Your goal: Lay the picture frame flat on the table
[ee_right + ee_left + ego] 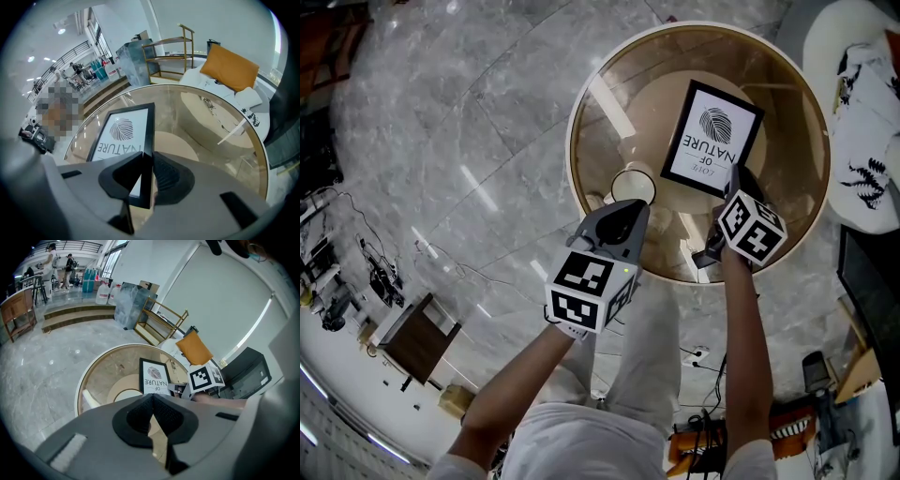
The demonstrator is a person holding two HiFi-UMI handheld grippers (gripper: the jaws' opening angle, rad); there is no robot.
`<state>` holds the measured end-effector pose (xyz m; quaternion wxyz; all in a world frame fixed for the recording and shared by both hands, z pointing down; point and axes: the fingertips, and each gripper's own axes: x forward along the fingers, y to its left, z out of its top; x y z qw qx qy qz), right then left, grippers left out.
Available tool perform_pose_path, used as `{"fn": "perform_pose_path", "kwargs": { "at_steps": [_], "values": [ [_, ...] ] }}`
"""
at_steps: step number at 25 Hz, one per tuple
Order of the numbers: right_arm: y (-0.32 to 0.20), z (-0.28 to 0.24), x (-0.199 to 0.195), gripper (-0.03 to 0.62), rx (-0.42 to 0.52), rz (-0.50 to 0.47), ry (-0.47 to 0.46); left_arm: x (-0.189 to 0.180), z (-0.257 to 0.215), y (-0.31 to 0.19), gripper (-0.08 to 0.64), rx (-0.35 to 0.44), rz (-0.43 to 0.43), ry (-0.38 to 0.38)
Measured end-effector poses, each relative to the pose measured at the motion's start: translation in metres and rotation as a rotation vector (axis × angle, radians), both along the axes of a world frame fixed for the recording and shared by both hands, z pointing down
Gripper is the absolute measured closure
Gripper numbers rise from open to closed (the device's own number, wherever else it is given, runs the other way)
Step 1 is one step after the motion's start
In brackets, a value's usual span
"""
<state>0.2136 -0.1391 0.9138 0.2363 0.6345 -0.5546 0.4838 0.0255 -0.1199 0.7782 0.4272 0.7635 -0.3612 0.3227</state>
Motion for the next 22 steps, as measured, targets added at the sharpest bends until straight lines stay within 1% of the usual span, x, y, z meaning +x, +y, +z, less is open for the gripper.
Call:
{"fn": "perform_pose_path", "kwargs": {
  "at_steps": [3,10,15,22],
  "values": [
    [0.000,-0.001,0.000,0.529,-0.011,-0.010,0.008,-0.001,-0.003,0.000,0.557,0.003,-0.001,0.003],
    [0.002,-0.020,-0.002,0.529,0.000,0.006,0.006,-0.004,-0.018,0.002,0.557,0.015,0.021,0.015],
    [0.007,-0.051,-0.002,0.529,0.031,0.013,0.022,-0.004,-0.038,0.006,0.557,0.037,0.051,0.025],
    [0.025,-0.105,-0.004,0.540,0.076,0.072,0.025,-0.012,-0.075,0.017,0.557,0.076,0.106,0.032]
  ]
}}
